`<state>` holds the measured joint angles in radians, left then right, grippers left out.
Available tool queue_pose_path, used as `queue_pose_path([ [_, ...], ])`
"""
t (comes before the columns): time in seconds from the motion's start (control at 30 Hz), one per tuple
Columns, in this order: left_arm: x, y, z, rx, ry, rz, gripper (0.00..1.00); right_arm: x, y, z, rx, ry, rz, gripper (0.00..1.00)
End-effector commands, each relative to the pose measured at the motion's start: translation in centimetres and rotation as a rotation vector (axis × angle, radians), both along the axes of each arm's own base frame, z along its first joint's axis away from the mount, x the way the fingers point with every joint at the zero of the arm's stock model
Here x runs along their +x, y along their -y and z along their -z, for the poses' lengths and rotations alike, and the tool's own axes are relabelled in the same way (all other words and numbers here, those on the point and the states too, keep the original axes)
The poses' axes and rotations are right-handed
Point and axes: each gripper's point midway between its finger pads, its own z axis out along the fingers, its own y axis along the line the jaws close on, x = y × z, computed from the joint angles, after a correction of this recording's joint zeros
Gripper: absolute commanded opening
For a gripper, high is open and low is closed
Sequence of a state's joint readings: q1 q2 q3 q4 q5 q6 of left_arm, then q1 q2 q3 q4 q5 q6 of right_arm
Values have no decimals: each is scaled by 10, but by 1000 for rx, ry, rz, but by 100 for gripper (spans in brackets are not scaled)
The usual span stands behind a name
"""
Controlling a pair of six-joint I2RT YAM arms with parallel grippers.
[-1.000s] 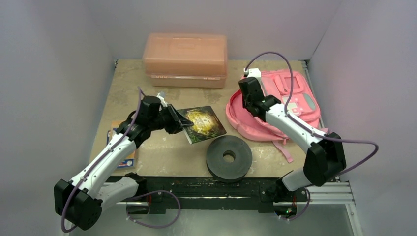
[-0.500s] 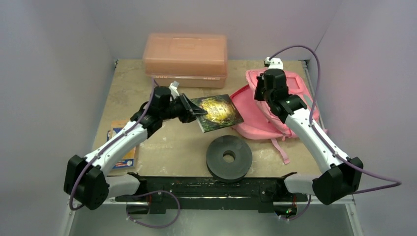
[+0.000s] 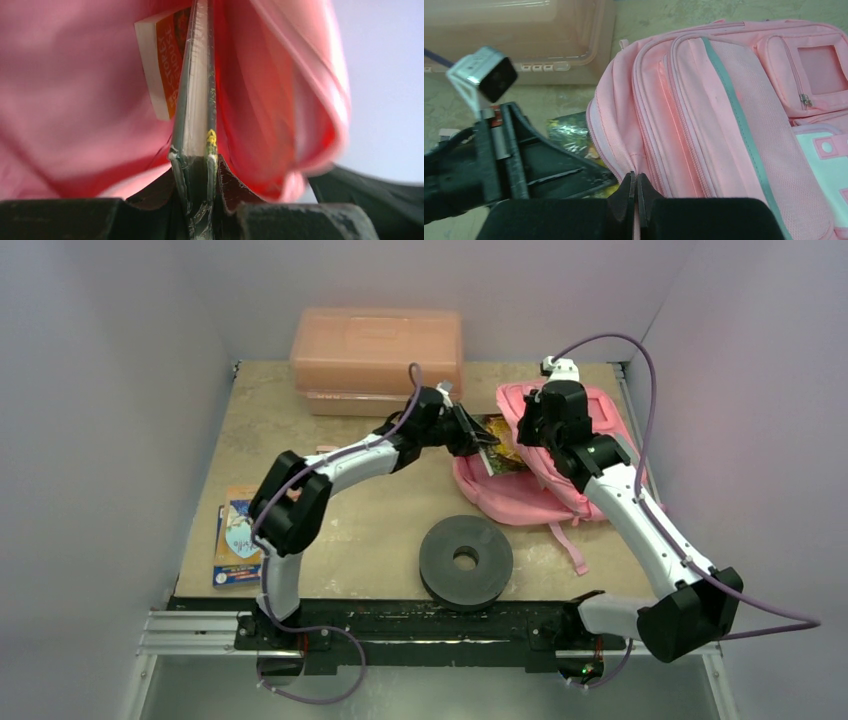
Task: Pack the student bag
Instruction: Place the book in the student bag.
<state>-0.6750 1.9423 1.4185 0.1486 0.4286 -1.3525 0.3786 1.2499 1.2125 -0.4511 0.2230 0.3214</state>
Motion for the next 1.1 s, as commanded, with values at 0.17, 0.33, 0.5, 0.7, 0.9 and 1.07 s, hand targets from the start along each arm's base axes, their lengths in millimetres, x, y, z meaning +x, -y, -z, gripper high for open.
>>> queue_pose_path([
  [0.17,11,103,-18,-127,69,49,0,-3,-16,-62,144,175,-52,0],
  [0.33,16,133,23,-116,-31,64,0,-6,-14,-57,134,166,-54,0],
  [0.5,16,149,50,-71,-106,80,0,-9,-12,-52,131,167,-48,0],
  [0.7,2,140,83,49,-233,127,30,-9,-9,-44,118,154,-36,0],
  [0.9,3,114,55,103,-189,148,58,-9,-7,-41,112,152,-28,0],
  [1.07,2,75,37,175,-173,143,73,-8,-5,-34,98,139,-16,0],
])
